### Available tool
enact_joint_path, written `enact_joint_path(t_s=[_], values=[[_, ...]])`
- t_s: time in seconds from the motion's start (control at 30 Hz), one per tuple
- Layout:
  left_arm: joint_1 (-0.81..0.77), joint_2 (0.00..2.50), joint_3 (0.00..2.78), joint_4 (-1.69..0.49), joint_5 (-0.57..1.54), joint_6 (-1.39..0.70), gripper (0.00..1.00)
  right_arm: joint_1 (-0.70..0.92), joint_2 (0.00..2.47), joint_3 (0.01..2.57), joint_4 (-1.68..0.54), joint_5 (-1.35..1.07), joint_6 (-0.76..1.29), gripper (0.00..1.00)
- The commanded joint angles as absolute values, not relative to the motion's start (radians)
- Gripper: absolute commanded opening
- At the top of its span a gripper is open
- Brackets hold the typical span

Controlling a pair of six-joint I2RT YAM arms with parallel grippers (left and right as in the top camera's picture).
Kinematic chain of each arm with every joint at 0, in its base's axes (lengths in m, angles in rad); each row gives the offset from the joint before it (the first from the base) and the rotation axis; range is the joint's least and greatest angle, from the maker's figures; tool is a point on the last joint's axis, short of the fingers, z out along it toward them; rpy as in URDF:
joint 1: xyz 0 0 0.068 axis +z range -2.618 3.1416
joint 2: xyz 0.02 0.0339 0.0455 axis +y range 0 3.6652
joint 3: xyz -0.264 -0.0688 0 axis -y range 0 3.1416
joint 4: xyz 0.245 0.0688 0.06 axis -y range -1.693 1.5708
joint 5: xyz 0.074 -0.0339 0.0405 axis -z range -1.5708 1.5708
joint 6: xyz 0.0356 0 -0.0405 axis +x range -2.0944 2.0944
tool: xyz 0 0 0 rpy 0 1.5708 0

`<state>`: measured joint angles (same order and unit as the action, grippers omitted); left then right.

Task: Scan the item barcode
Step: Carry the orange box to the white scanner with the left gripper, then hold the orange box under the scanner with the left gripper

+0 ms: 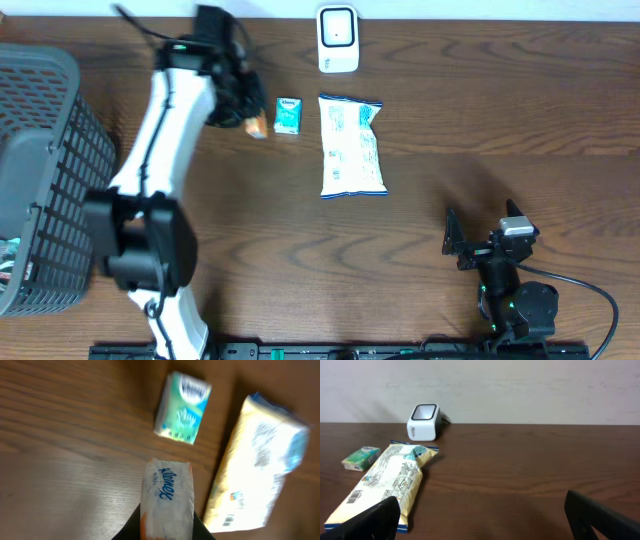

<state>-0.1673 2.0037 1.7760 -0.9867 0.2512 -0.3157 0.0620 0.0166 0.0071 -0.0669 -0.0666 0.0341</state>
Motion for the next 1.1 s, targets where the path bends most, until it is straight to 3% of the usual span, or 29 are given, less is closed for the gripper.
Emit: enact_joint_path(t_s=[0.0,0.27,0.83,1.07], values=[[-0.208,2.049,1.773,-0.989,0.194,-0.237,0.09,0.056,0.015,0.006,-0.071,-0.062,0.044,0.99],[-0.283,2.136,1.773,-0.989,-0.042,-0.180,0.09,0.056,0.015,0.006,-0.071,-0.062,0.044,0.99],[-0.305,2.217,1.769,-0.991,-0.141,-0.150,0.09,0.056,0.015,0.006,-0.071,-0.062,0.044,0.99],[-0.311,2.217,1.758,-0.997,-0.139,-0.185,0.17,0.056,0.015,0.006,-0.071,-0.062,0.044,0.99]])
